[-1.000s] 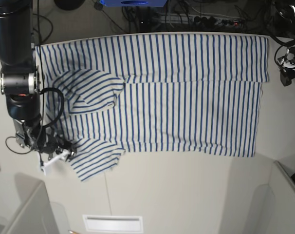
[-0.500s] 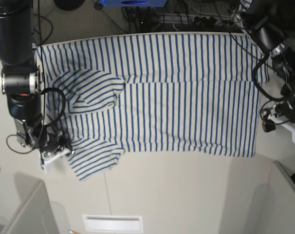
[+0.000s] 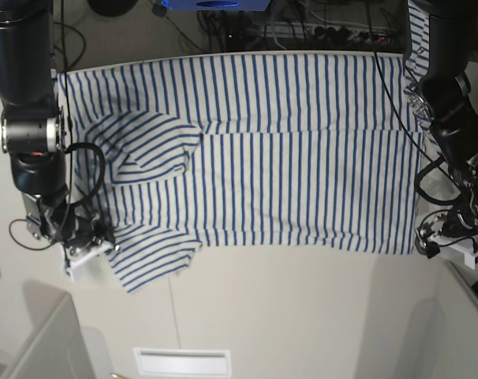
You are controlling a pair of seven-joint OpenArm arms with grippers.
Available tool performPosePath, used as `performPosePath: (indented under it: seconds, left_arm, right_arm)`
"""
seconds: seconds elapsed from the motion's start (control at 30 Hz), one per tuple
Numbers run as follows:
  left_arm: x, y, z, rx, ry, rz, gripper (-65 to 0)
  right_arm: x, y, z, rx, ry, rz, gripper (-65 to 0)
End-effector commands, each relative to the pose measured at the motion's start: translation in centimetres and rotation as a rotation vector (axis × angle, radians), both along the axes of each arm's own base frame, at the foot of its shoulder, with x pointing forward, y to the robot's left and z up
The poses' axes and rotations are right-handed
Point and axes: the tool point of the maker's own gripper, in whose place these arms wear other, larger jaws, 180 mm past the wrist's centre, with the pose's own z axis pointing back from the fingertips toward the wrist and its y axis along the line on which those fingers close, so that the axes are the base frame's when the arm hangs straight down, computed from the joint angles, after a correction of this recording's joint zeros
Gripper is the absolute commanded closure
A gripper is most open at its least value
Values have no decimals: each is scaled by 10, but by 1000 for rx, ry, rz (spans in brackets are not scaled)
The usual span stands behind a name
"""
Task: Fold the T-shirt properly
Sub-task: 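Move the left gripper to the other hem corner and grasp both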
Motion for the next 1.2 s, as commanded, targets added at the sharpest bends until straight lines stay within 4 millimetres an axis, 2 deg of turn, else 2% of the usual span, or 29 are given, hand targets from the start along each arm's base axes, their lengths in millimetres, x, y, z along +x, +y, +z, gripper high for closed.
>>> performPosePath:
  seconds: [0.0,0.07,0.2,0.27,0.4,0.53,0.73,0.9,0.97,1.1,1.17]
  left_arm:
    - [15,9,23,16,-68,15,-632]
    - [19,6,19,7,-66,14,-632]
    - [27,-15,-1,52,-3,-72,-632]
    - [26,-24,-15,67,18,-105,-632]
    - [26,-32,-29,33,34,-99,-632]
    - [35,-38,-24,31,12,-107,-632]
    - [46,-72,-29,-3,5,-148,-630]
    - [43,-74,-33,-8,12,-149,-620]
    - [44,-74,-33,-14,8,-146,-558]
    - [43,-74,-34,-14,9,-146,-336]
    - [36,-74,-41,-11,25,-147,-207]
  right_arm:
    - [15,-7,17,-11,-40,-7,0]
    - [15,-6,18,-11,-42,-6,0]
    - [16,-6,18,-11,-43,-6,0]
    - [16,-6,18,-11,-43,-6,0]
    - [15,-7,19,-12,-43,-7,0]
    - [15,-8,19,-13,-42,-8,0]
    - [15,-8,19,-13,-42,-8,0]
    - [12,-14,17,-20,-37,-14,0]
    - [12,-15,17,-21,-37,-16,0]
    - [12,-17,17,-23,-37,-18,0]
    - [13,-17,18,-24,-41,-19,0]
